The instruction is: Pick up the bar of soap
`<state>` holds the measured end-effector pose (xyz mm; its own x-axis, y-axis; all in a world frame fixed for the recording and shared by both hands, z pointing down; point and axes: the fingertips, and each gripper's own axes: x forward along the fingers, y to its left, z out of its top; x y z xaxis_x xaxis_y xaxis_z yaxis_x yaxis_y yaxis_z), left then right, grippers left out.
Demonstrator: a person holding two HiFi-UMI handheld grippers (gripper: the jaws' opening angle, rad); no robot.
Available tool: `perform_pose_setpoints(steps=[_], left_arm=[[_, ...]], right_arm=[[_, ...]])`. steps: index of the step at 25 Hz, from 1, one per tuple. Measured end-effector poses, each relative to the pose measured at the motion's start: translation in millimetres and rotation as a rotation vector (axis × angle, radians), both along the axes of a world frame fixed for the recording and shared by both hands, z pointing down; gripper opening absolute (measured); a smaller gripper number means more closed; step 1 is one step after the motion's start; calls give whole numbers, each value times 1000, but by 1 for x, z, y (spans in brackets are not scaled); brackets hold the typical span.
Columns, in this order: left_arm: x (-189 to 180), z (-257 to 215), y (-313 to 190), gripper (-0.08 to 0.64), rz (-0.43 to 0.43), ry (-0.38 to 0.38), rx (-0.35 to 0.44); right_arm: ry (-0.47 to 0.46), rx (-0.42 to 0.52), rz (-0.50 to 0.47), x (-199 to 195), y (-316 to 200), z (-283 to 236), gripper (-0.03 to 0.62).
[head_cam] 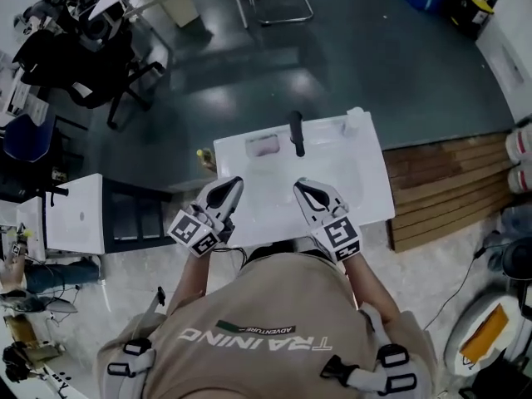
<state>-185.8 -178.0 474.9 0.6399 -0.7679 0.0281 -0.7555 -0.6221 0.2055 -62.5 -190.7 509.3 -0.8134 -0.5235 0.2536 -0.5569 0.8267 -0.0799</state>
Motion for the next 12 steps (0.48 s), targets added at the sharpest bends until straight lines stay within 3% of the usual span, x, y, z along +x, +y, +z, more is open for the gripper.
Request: perform_pose_setpoints(steps=[6, 12], left_arm=[[-33, 30, -34, -7, 31, -13, -56], [-38, 60, -60, -7, 64, -56, -102]], right_arm=[[39, -15, 100, -23, -25, 1, -3], [41, -9, 127, -38, -41, 7, -3]])
